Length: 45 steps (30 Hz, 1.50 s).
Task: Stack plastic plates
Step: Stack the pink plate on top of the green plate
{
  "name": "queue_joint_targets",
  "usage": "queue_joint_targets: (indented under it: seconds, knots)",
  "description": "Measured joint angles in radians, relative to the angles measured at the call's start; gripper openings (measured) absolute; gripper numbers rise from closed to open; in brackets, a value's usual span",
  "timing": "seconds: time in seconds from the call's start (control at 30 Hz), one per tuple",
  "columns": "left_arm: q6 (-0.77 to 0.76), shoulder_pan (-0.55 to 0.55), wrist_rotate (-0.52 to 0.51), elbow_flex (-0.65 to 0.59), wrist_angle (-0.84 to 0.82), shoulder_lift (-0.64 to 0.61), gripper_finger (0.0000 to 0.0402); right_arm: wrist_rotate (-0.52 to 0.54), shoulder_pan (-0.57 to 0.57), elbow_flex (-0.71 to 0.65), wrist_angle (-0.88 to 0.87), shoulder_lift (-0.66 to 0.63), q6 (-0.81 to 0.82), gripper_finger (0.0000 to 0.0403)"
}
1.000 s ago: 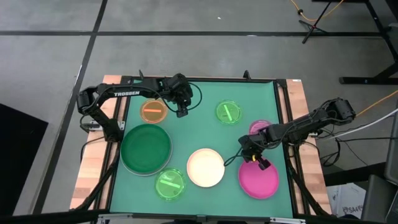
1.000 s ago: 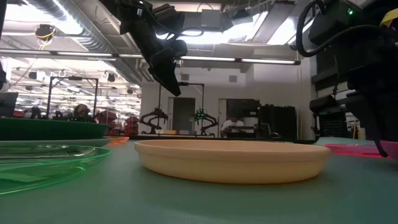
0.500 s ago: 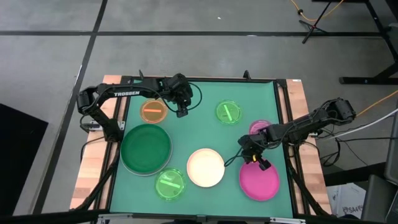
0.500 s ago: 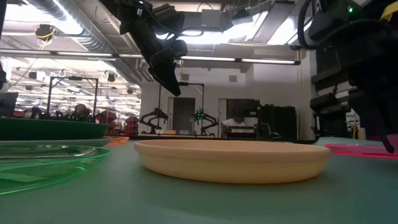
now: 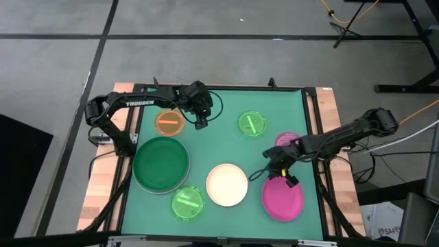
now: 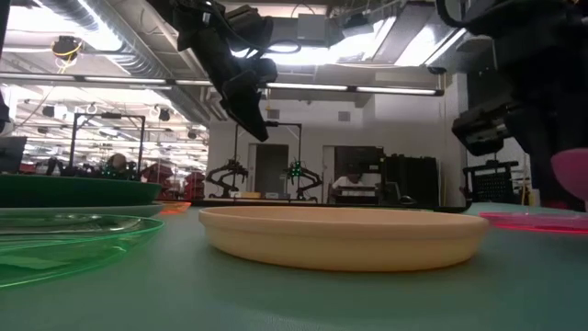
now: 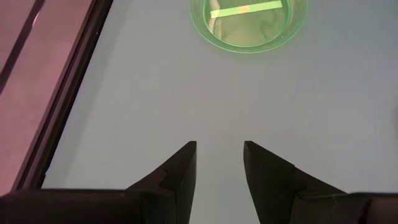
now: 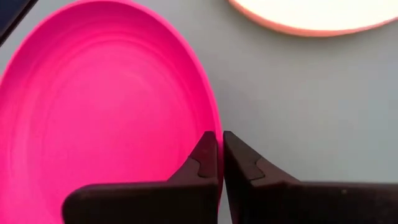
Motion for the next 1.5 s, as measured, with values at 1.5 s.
queue_joint_targets:
  seconds: [1.5]
  knots:
    - [-0.213,-0.073,0.000,0.000,0.152,0.000,0.0127,0.362,-0.489,0.000,0.001,-0.219,0.091,0.0000]
